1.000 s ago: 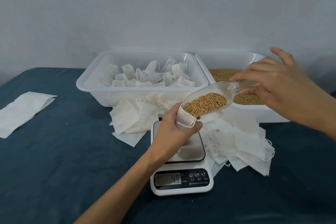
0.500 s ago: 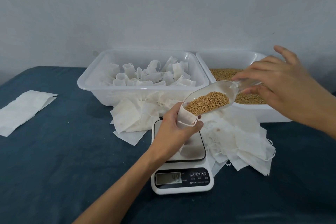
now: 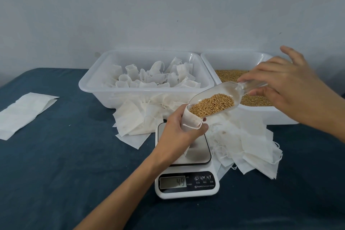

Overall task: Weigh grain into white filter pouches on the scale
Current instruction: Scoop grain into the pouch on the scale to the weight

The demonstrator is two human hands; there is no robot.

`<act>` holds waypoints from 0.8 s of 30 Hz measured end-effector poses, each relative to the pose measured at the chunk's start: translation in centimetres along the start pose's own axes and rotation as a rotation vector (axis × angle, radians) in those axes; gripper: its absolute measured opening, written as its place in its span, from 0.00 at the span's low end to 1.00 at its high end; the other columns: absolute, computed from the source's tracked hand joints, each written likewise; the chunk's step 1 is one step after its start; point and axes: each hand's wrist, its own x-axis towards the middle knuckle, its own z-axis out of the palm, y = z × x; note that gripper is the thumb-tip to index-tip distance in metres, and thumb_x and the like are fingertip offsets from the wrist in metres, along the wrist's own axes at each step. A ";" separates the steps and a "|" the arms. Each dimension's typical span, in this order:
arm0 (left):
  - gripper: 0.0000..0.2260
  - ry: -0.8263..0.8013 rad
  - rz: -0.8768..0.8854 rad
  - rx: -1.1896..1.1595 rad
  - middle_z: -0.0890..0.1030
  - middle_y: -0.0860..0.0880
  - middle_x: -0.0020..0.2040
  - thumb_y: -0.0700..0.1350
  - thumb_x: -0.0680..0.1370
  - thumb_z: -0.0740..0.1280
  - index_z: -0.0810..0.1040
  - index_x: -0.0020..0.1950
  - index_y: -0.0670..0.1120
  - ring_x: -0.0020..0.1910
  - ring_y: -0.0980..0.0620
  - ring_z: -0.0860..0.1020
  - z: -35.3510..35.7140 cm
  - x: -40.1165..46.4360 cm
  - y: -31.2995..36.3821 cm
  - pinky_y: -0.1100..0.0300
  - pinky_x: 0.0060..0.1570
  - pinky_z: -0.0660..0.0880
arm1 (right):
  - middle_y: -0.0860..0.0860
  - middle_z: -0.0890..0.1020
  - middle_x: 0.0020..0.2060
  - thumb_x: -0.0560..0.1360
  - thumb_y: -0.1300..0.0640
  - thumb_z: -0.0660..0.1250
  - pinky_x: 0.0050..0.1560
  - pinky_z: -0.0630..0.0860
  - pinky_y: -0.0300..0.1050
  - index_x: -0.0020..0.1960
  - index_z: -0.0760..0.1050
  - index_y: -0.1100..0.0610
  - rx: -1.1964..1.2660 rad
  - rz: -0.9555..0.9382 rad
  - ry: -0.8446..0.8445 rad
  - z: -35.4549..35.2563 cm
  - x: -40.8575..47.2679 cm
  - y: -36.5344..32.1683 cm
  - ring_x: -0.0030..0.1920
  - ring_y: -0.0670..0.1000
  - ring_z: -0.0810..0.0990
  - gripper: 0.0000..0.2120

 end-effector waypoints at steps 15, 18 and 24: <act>0.25 0.019 0.010 -0.008 0.87 0.53 0.51 0.52 0.69 0.77 0.79 0.65 0.53 0.52 0.54 0.84 -0.1 0.2 -0.2 0.62 0.51 0.80 | 0.51 0.83 0.49 0.75 0.56 0.69 0.75 0.54 0.67 0.59 0.82 0.55 -0.003 -0.016 0.044 0.3 -0.1 0.0 0.54 0.62 0.80 0.13; 0.23 0.023 0.012 -0.003 0.86 0.53 0.50 0.50 0.70 0.77 0.79 0.64 0.52 0.50 0.56 0.84 -0.1 0.2 -0.2 0.64 0.48 0.79 | 0.51 0.83 0.49 0.76 0.55 0.68 0.75 0.54 0.67 0.59 0.82 0.55 -0.007 -0.015 0.038 0.2 -0.1 -0.1 0.54 0.62 0.80 0.13; 0.21 0.042 0.020 0.017 0.85 0.53 0.52 0.47 0.71 0.78 0.80 0.63 0.55 0.49 0.55 0.83 -0.1 0.2 -0.1 0.62 0.49 0.79 | 0.51 0.83 0.49 0.76 0.56 0.68 0.75 0.53 0.67 0.59 0.82 0.55 -0.004 -0.014 0.044 0.2 -0.1 -0.2 0.55 0.61 0.80 0.13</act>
